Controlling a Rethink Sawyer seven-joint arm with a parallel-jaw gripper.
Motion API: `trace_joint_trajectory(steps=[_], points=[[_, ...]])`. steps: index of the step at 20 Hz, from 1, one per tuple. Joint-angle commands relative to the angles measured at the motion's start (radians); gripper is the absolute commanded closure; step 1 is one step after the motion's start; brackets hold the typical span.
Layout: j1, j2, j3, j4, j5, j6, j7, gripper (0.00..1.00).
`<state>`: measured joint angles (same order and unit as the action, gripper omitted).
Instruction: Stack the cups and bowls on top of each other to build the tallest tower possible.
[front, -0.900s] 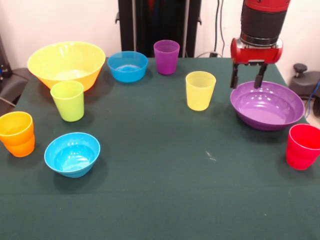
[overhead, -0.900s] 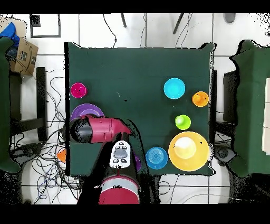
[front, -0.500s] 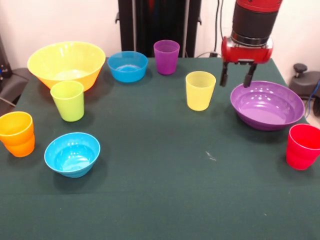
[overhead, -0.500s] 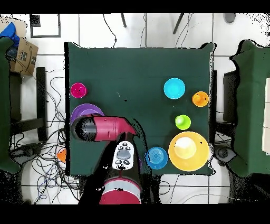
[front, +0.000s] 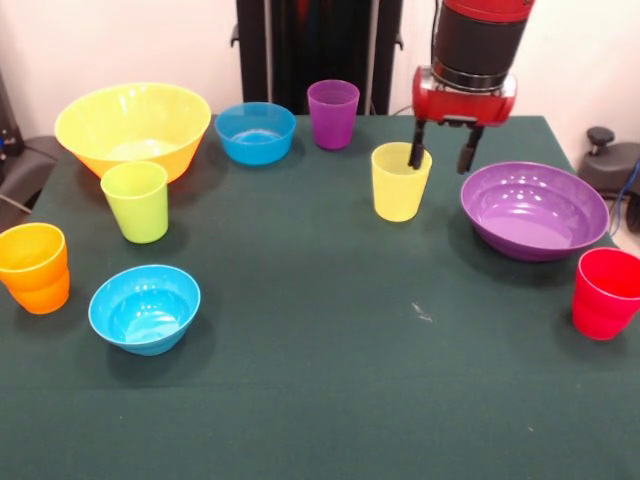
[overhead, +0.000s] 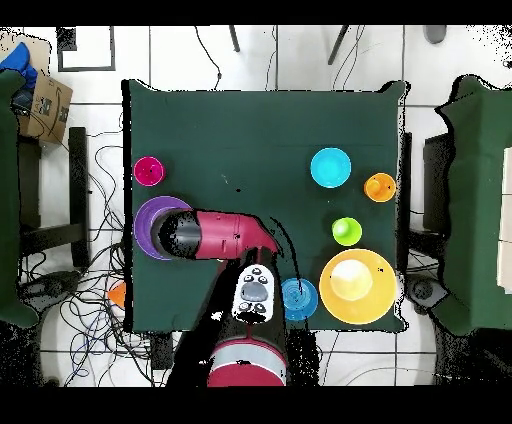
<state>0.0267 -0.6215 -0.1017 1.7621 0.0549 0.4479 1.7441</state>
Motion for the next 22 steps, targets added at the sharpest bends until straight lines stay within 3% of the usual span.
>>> trace_joint_trajectory(steps=[1,12,16,22], points=[[-0.038,0.024,0.053,-0.024,-0.025,0.055,0.077,0.00],[-0.080,0.005,0.085,0.067,-0.024,-0.022,0.089,0.00],[-0.103,0.018,0.131,0.098,0.011,-0.047,0.111,0.00],[-0.090,0.006,0.140,0.135,0.028,-0.083,0.154,0.00]])
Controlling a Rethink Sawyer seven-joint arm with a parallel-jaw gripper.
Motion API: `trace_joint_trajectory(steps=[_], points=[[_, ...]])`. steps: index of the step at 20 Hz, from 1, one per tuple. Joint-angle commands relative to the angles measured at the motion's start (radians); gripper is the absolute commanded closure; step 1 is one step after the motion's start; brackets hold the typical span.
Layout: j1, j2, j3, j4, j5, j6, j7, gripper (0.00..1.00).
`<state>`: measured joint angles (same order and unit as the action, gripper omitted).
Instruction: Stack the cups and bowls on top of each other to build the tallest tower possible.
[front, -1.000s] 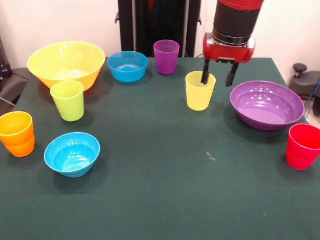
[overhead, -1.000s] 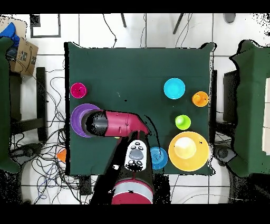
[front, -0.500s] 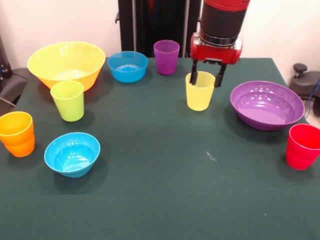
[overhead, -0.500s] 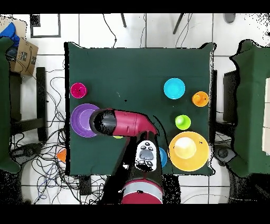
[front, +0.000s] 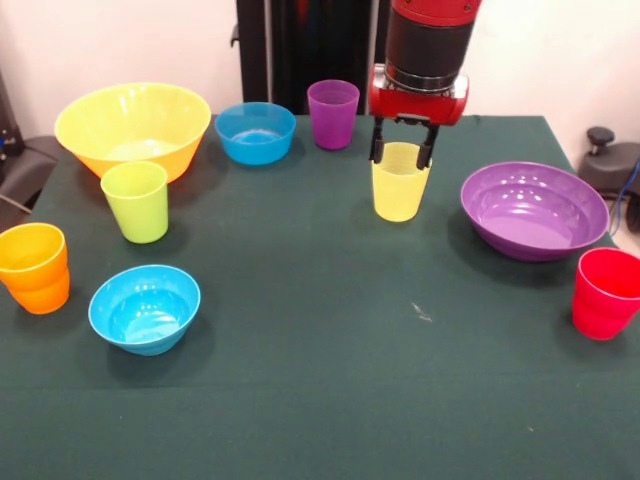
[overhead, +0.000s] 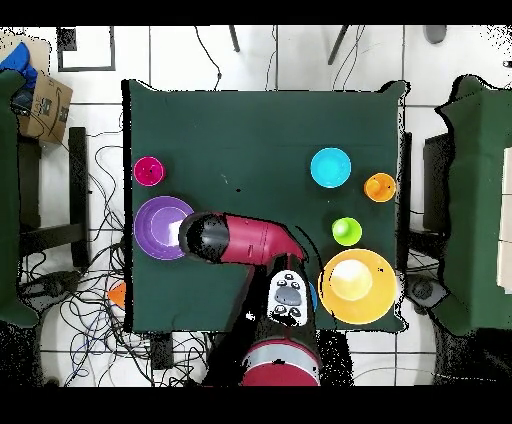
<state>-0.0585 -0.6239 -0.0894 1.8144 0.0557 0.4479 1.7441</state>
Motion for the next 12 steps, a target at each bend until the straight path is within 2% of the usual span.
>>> trace_joint_trajectory(steps=[1,7,12], points=[[-0.008,0.009,0.132,0.090,0.031,-0.090,0.157,0.00],[-0.005,-0.004,0.147,0.124,0.054,-0.118,0.185,0.00],[0.014,-0.029,0.131,0.133,0.058,-0.108,0.192,0.00]])
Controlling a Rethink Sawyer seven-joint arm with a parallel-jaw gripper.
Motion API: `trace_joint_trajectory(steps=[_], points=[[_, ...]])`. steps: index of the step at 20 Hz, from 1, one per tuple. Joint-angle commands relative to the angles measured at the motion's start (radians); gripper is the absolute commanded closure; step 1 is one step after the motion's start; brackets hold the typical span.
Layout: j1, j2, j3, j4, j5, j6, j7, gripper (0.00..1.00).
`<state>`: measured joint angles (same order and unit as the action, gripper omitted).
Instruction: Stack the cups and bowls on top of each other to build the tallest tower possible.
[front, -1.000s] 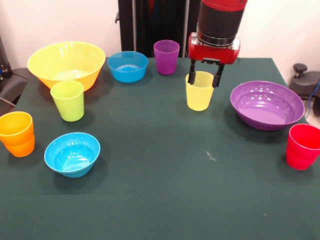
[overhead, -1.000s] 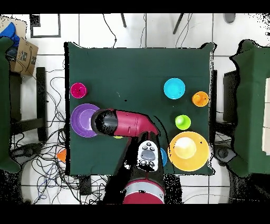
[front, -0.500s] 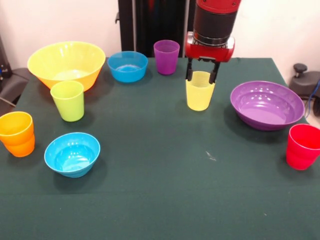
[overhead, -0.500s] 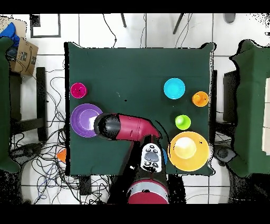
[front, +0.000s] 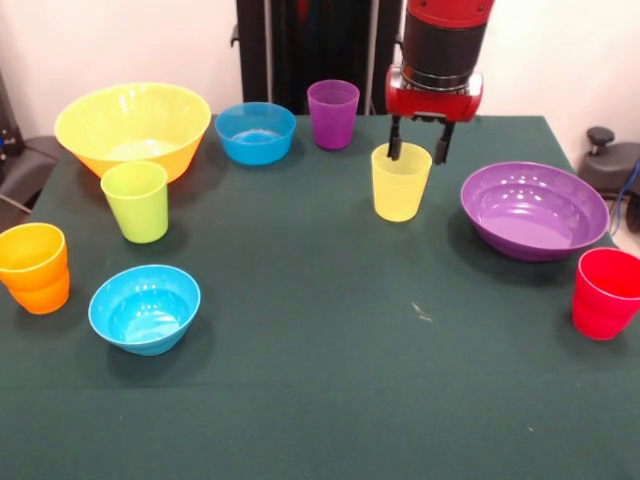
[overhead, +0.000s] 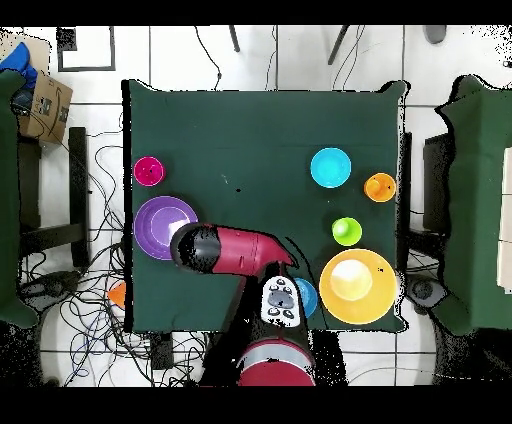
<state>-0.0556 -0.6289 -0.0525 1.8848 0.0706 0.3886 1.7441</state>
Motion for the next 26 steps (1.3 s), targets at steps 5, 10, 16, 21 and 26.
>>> trace_joint_trajectory(steps=[5,10,16,21,26], points=[[0.007,-0.023,0.101,0.077,0.041,-0.068,0.187,0.00],[0.010,-0.024,0.102,0.090,0.038,-0.082,0.189,0.00],[0.024,0.005,0.096,0.079,0.039,-0.115,0.205,0.00],[0.023,0.022,0.101,0.082,0.033,-0.152,0.213,0.00],[0.023,0.034,0.101,0.080,0.020,-0.169,0.218,0.00]])
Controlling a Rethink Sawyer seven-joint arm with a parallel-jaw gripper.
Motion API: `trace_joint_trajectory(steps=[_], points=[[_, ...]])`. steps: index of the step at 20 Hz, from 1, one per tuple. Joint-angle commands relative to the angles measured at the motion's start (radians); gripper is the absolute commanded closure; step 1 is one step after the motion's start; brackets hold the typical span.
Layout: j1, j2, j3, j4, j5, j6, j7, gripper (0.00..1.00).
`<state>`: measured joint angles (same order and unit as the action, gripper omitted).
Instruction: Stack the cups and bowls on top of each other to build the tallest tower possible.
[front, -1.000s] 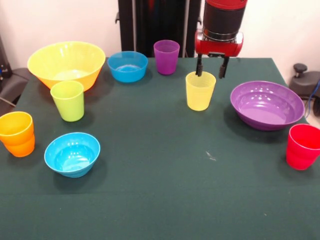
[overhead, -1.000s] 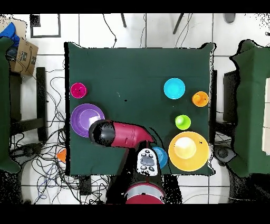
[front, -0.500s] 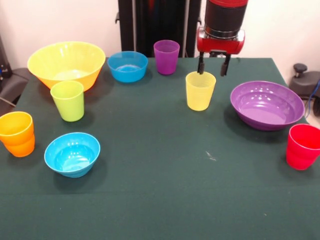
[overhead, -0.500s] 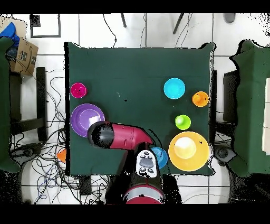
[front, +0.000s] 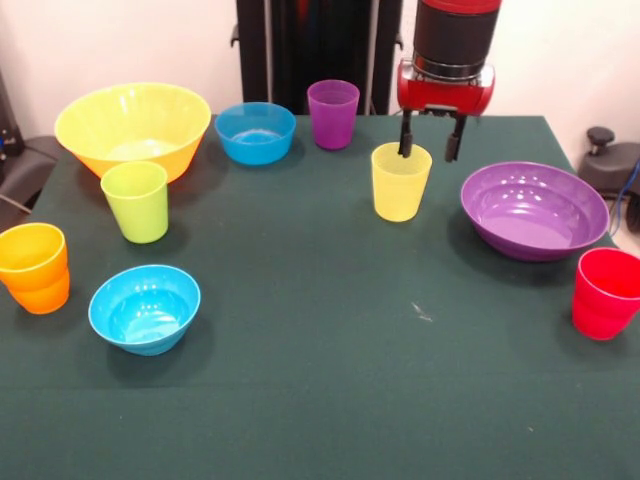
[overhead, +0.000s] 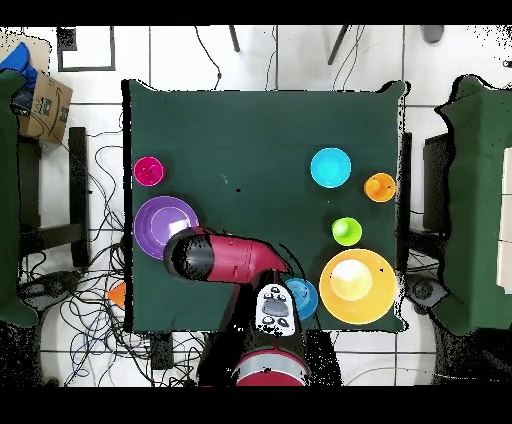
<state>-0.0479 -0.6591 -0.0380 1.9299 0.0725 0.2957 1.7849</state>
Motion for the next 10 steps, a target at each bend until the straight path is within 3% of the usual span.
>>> trace_joint_trajectory(steps=[1,10], points=[[0.016,0.065,0.086,0.036,0.016,-0.079,0.180,0.00],[0.007,0.092,0.090,0.035,-0.011,-0.115,0.184,0.00]])
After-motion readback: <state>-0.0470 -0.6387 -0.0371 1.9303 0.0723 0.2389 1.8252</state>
